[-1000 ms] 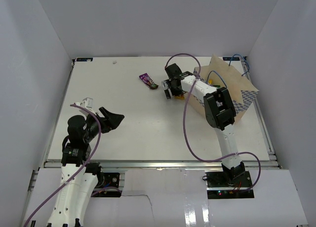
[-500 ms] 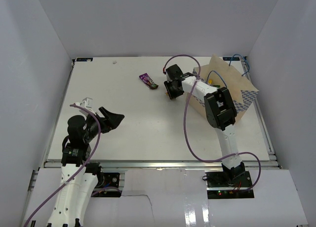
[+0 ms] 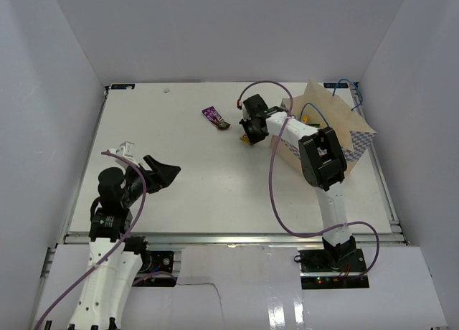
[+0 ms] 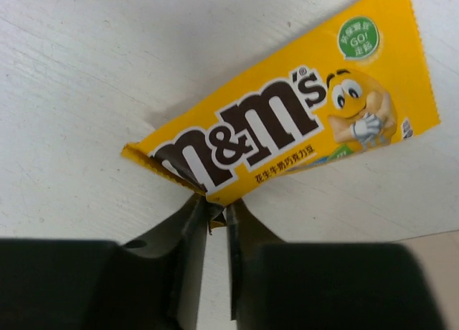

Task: Place the snacks into the paper bag

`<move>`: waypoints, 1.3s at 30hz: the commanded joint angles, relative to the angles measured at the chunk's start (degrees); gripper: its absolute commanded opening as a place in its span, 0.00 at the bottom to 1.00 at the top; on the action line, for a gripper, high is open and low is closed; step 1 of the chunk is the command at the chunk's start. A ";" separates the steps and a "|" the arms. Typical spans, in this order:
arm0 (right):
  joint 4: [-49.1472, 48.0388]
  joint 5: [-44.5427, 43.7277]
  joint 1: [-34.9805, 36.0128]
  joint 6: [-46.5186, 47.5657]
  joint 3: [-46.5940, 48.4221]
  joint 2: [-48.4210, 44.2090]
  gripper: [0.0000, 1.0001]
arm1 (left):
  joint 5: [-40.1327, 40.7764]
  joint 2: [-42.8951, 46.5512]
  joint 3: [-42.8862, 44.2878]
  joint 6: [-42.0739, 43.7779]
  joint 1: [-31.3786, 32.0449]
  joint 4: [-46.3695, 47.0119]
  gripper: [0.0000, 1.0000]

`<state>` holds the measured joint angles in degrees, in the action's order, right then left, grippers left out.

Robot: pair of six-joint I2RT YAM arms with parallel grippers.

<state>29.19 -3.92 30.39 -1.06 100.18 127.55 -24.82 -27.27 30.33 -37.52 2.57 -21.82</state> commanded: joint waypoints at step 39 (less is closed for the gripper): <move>11.49 43.57 -24.67 51.82 6.52 -49.59 0.08 | -5.94 -5.51 -5.36 -3.26 -0.11 12.15 0.86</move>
<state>34.74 40.25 6.72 42.06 105.38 78.98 -28.77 -32.08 25.52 -40.38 2.57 -13.58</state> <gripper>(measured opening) 0.081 0.853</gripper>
